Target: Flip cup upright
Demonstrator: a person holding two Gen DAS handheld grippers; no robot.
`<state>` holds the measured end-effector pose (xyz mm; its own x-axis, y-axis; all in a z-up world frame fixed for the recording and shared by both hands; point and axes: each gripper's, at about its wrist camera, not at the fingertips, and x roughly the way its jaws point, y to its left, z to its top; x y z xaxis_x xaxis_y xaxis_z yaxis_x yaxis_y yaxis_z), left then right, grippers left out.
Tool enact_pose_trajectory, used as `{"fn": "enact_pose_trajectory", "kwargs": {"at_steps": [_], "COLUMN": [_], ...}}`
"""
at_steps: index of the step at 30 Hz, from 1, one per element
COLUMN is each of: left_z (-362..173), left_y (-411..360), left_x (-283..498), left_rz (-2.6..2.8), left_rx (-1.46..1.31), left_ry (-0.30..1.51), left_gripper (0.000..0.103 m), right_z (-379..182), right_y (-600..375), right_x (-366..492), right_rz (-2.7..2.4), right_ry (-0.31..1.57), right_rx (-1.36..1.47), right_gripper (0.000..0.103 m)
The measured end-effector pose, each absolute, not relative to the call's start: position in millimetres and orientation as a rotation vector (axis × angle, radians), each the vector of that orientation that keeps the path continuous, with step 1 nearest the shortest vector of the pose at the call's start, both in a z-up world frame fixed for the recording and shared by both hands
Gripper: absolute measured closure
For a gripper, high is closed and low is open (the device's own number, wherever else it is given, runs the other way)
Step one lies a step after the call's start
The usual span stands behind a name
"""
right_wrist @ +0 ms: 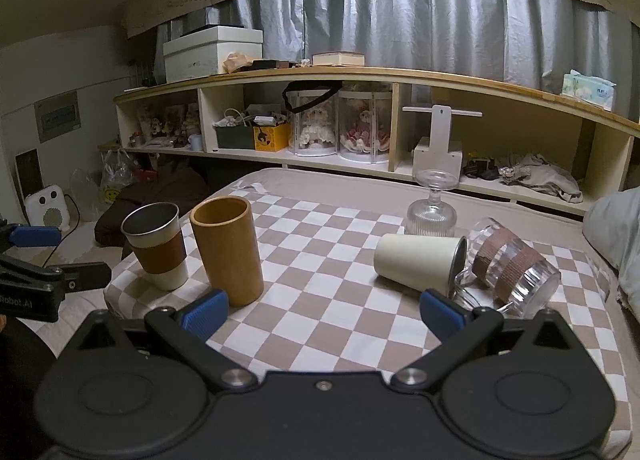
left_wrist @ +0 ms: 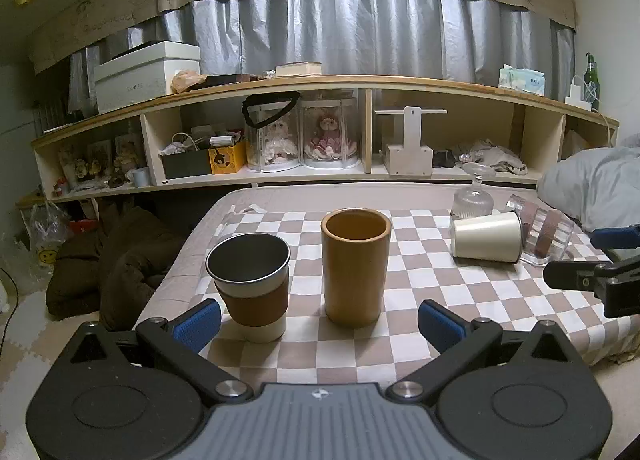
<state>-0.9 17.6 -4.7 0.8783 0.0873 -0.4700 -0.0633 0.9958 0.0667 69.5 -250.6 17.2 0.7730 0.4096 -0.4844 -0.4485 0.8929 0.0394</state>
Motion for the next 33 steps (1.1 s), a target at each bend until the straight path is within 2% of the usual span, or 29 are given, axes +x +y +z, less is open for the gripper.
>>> {"fn": "enact_pose_trajectory", "kwargs": {"at_steps": [33], "left_z": [-11.0], "left_y": [17.8], "left_x": [-0.8], "left_rz": [0.081], "left_rx": [0.05], "left_ry": [0.501], "left_gripper": [0.0], "right_z": [17.7], "right_y": [-250.5], "right_x": [67.9], "right_rz": [0.469], "right_ry": [0.504], "right_rx": [-0.081], "right_gripper": [0.0]}}
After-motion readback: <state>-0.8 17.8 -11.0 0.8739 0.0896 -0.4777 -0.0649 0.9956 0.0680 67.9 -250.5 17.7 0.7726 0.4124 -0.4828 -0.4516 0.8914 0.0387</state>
